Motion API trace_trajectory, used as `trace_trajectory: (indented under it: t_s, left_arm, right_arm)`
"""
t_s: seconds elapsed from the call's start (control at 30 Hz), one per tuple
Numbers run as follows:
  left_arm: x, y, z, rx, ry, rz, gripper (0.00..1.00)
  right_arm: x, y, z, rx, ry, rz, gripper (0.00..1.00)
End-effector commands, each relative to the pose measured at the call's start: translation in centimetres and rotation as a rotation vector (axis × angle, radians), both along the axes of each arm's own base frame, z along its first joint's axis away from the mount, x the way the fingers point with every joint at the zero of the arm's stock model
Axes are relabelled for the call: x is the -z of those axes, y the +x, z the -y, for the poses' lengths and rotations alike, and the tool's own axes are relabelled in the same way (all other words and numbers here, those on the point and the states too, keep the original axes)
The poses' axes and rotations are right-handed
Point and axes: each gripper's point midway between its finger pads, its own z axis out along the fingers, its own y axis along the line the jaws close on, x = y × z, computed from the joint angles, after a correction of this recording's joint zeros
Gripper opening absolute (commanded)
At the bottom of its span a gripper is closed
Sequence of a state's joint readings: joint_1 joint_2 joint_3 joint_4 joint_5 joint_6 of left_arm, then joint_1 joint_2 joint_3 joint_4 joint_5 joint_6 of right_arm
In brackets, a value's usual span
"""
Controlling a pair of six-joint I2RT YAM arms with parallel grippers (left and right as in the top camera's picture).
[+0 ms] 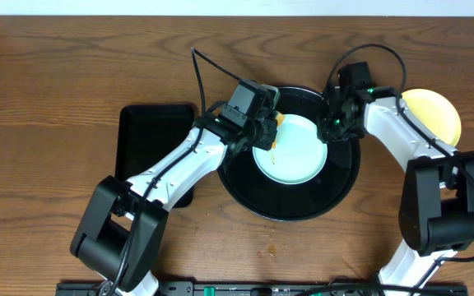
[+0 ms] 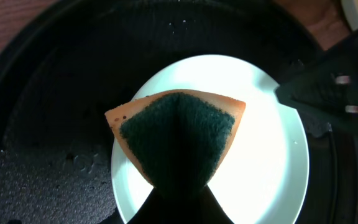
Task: Clean dirty plates on tray and stack at the side
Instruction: 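Scrub the blue plate with the sponge in the left gripper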
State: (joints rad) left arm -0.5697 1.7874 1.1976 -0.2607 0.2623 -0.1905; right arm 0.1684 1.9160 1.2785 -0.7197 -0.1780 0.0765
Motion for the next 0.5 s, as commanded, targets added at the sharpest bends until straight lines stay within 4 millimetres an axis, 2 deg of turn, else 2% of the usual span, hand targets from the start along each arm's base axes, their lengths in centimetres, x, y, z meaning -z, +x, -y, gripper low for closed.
trace_trajectory:
  t_s: [0.0, 0.03, 0.07, 0.17, 0.47]
  left_arm:
    - [0.5, 0.0, 0.2, 0.014, -0.001, -0.005, 0.08]
    - [0.7, 0.1, 0.2, 0.018, 0.006, -0.001, 0.08]
    - [1.0, 0.2, 0.1, 0.015, 0.013, 0.002, 0.08]
    - [1.7, 0.8, -0.4, 0.002, 0.054, 0.023, 0.08]
    - [3.6, 1.2, -0.2, 0.077, 0.101, 0.051, 0.08]
  right_arm:
    - [1.9, -0.9, 0.5, -0.003, -0.025, -0.022, 0.2]
    - [2.1, -1.0, 0.5, -0.003, -0.025, -0.022, 0.07]
    - [2.3, -1.1, 0.5, -0.002, -0.024, -0.023, 0.01]
    - [2.7, -1.5, 0.0, -0.012, -0.021, -0.027, 0.01]
    - [3.1, -2.3, -0.2, -0.004, -0.023, -0.054, 0.01]
